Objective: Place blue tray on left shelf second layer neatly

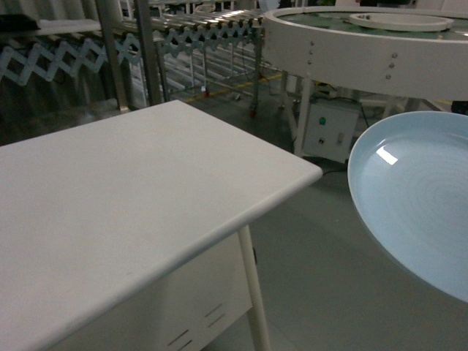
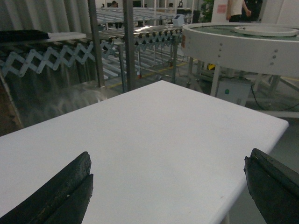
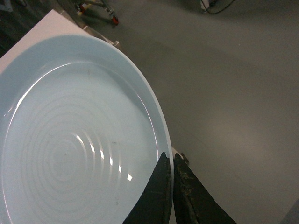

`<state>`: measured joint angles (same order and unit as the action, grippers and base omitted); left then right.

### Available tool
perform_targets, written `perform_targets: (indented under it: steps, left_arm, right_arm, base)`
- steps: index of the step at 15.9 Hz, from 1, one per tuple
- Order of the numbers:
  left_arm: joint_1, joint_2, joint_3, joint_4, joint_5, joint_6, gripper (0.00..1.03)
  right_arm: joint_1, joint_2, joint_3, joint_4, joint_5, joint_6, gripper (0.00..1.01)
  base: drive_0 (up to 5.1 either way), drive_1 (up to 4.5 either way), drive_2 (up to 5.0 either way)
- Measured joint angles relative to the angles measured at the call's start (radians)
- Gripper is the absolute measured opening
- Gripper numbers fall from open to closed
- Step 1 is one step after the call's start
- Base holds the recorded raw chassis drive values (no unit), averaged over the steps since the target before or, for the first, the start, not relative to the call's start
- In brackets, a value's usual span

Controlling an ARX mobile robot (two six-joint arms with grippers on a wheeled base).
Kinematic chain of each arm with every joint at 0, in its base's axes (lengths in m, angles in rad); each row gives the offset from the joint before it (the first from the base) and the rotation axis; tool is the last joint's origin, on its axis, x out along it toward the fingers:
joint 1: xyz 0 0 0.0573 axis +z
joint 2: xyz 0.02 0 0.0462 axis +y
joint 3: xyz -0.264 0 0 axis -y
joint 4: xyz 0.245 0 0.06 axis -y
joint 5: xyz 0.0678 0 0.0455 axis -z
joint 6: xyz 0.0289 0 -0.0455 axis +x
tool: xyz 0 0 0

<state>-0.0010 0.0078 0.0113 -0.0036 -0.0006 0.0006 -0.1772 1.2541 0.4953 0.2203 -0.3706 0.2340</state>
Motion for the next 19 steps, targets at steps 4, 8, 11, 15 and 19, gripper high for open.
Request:
perform_targets:
  steps: [4,8,11,15,19]
  left_arm:
    - [0.0,0.0,0.0,0.0,0.0,0.0,0.98]
    - [0.0,0.0,0.0,0.0,-0.001,0.0,0.98]
    - [0.0,0.0,0.0,0.001,0.002,0.0,0.98]
    - [0.0,0.0,0.0,0.0,0.0,0.0,0.98]
    - [0.0,0.0,0.0,-0.003,0.0,0.0,0.98]
  right_arm:
    - [0.0,0.0,0.0,-0.001,0.0,0.0,0.02]
    - [0.0,0.0,0.0,-0.001,0.0,0.0,0.02]
    - [0.0,0.0,0.0,-0.001,0.0,0.0,0.02]
    - [0.0,0.0,-0.001,0.0,0.0,0.0,0.02]
    - [0.0,0.0,-0.001,0.001,0.0,0.0,0.02]
  base:
    - [2.6,-2.57,-4.9]
    - [2.7,-1.94,-5.2]
    - [2.3,-1.52,-5.4]
    - [2.2,-1.6,-5.5]
    - [2.4,-1.39,-5.3]
